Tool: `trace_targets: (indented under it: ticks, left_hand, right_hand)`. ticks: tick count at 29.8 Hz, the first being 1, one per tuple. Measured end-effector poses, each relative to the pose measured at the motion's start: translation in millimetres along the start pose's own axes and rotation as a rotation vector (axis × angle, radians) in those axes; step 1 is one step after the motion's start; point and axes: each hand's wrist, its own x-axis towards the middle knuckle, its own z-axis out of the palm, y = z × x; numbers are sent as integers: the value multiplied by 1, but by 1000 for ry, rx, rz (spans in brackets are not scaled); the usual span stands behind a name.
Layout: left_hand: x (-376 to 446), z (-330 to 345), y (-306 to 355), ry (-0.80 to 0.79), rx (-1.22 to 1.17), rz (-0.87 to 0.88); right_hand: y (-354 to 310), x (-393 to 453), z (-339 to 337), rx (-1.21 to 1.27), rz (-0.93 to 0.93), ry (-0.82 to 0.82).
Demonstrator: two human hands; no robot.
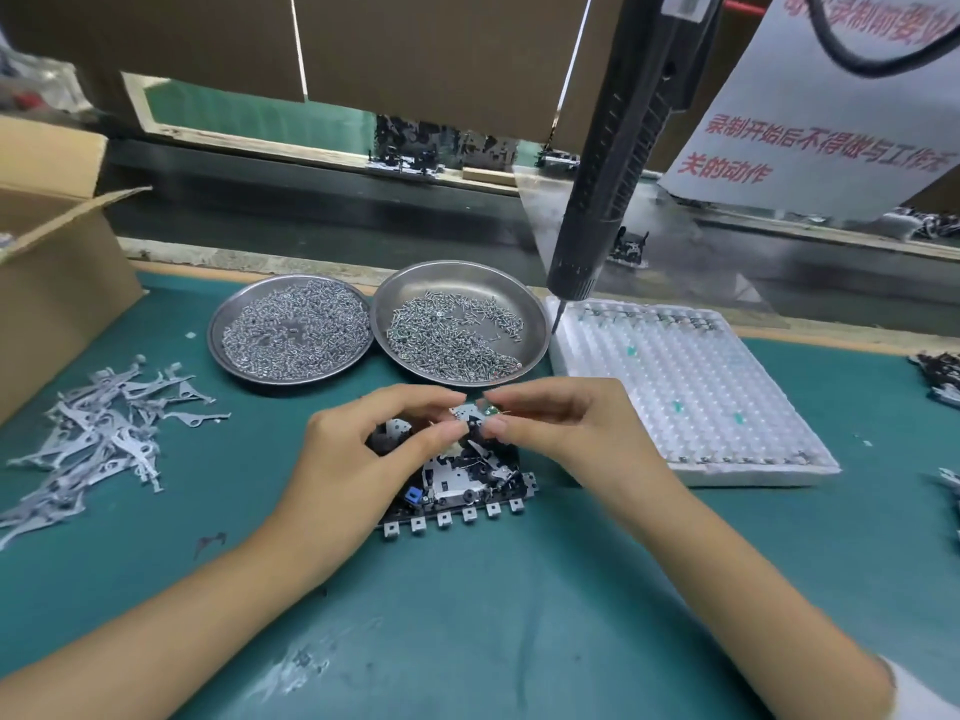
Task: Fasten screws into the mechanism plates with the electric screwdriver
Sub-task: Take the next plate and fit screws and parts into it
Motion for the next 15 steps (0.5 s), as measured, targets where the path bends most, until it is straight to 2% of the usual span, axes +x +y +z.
trace_targets:
  ticks: [8, 15]
  left_hand:
    - [0, -2, -5, -42, -9, 11]
    - [0, -1, -8, -64, 30, 4]
  right_hand:
    - [10, -3, 6, 49, -38, -53]
    - [12, -5, 7, 82, -58, -28]
